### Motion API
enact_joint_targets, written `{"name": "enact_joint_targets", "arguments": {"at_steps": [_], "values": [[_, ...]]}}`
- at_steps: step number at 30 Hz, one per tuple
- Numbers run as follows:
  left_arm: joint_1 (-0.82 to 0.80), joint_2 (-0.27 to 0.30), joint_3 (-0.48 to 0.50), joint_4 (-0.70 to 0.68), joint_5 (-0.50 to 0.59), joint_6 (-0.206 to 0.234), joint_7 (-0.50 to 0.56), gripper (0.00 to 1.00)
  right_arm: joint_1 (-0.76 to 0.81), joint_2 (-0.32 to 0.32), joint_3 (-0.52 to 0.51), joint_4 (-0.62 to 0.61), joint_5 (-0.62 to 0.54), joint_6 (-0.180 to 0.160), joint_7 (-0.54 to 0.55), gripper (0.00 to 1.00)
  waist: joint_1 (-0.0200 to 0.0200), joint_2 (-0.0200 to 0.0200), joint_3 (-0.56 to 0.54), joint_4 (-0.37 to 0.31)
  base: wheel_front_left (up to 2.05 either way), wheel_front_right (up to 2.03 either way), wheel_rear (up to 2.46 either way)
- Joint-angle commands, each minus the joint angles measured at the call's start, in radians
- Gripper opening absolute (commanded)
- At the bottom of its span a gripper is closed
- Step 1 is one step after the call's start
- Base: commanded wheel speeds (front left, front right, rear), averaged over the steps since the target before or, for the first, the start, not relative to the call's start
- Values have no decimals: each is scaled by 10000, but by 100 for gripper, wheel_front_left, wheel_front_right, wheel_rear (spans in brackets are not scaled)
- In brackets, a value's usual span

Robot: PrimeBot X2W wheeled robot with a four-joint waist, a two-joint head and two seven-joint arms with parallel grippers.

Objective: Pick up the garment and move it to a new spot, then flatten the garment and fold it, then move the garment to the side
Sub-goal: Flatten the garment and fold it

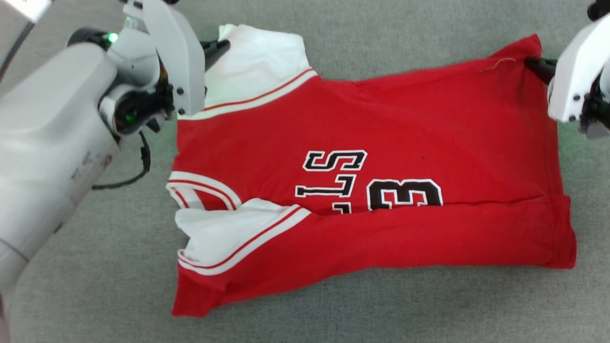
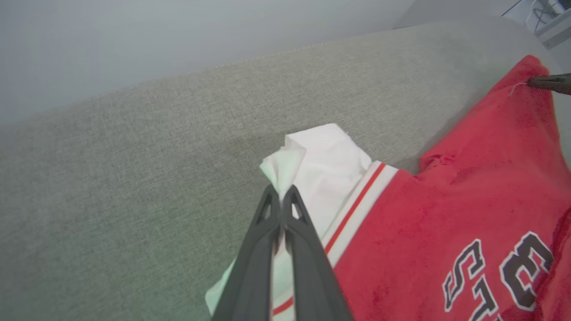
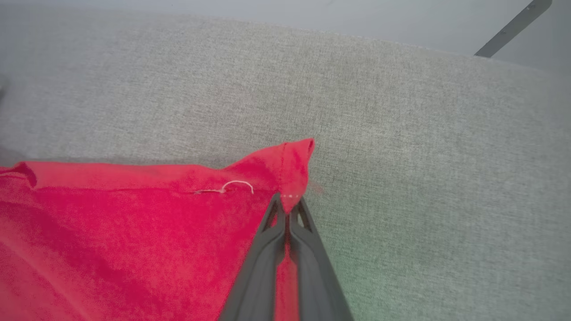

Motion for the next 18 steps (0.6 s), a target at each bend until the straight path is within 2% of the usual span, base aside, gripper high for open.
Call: {"name": "enact_joint_targets", "arguments": {"at_steps": [1,4,11,18], "values": [[242,153,-13,-317,-111,-19,-292,0,318,-246,147,-265,164,-7,-231,0,0,-1,-561,284,0,0,0],[577,450,-56,-1197,-259,-19,-922,0,944,-760,550,-917,435,-7,-573,0,0,-1,-977,478,0,0,0],[1691,1598,-170,-3636,-302,-20,-2337,0,2863,-2019,1164,-2831,986,-7,-966,0,0,-1,-1810,855,0,0,0],[3341,2909,-232,-5652,-42,-20,-3716,0,4985,-3220,681,-4332,1019,-7,-1061,0,0,-1,-2350,1232,0,0,0]]}}
